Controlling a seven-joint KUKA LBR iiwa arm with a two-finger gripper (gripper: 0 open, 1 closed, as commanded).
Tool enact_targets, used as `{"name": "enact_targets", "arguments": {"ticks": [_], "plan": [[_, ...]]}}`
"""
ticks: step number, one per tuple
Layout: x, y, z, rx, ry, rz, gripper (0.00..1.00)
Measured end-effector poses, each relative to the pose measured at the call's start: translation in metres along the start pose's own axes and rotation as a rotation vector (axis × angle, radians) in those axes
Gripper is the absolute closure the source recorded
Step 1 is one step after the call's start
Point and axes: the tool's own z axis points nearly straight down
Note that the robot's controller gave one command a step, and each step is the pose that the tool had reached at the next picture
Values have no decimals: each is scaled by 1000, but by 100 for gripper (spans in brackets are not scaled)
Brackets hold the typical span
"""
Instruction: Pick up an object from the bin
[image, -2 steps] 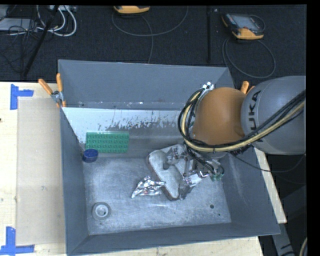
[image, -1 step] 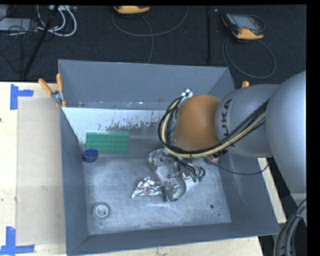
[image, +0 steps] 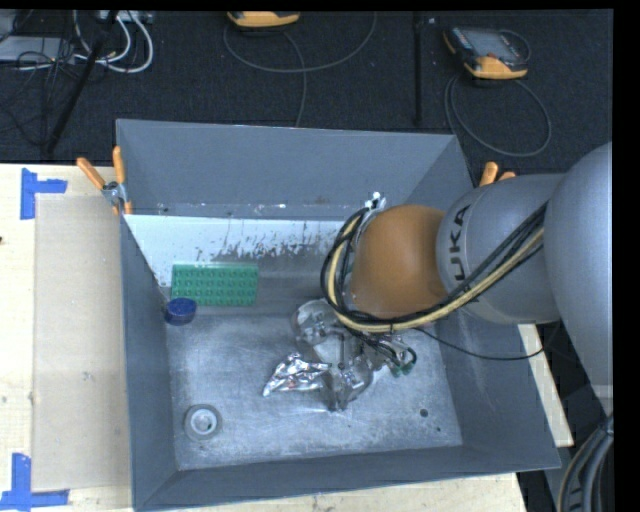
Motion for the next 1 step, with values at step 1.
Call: {"name": "enact_targets", "arguments": {"ticks": [1], "plan": [[-9,22,1,0,10,-83,0]]}}
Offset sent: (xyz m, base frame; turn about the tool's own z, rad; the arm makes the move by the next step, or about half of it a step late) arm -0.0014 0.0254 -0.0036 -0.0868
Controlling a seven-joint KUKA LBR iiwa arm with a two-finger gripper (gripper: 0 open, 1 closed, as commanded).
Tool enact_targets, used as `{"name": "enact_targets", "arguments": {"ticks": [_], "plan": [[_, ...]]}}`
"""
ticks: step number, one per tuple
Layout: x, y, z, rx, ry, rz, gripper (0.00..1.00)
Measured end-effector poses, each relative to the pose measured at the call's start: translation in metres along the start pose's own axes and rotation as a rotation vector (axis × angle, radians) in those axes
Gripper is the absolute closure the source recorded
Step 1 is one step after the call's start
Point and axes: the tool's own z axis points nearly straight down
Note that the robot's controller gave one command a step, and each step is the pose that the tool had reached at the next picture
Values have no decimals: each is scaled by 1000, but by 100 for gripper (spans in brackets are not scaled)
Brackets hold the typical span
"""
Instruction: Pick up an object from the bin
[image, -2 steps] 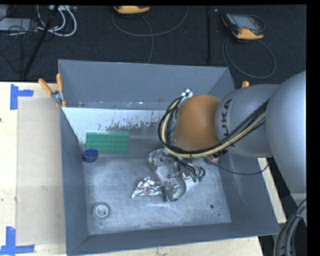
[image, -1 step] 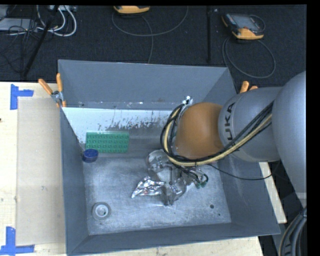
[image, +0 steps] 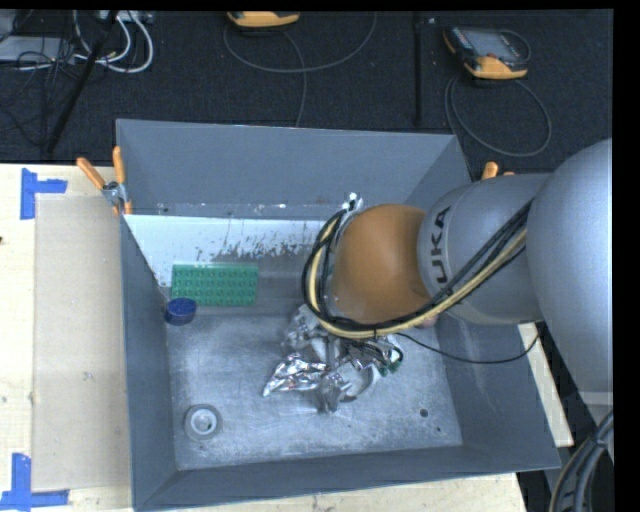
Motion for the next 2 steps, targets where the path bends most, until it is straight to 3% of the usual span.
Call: {"name": "enact_targets", "arguments": {"ticks": [1,2], "plan": [[1,1,-1,-3,5,1,100],[-1,6,-146,-1,-5,42,100]]}}
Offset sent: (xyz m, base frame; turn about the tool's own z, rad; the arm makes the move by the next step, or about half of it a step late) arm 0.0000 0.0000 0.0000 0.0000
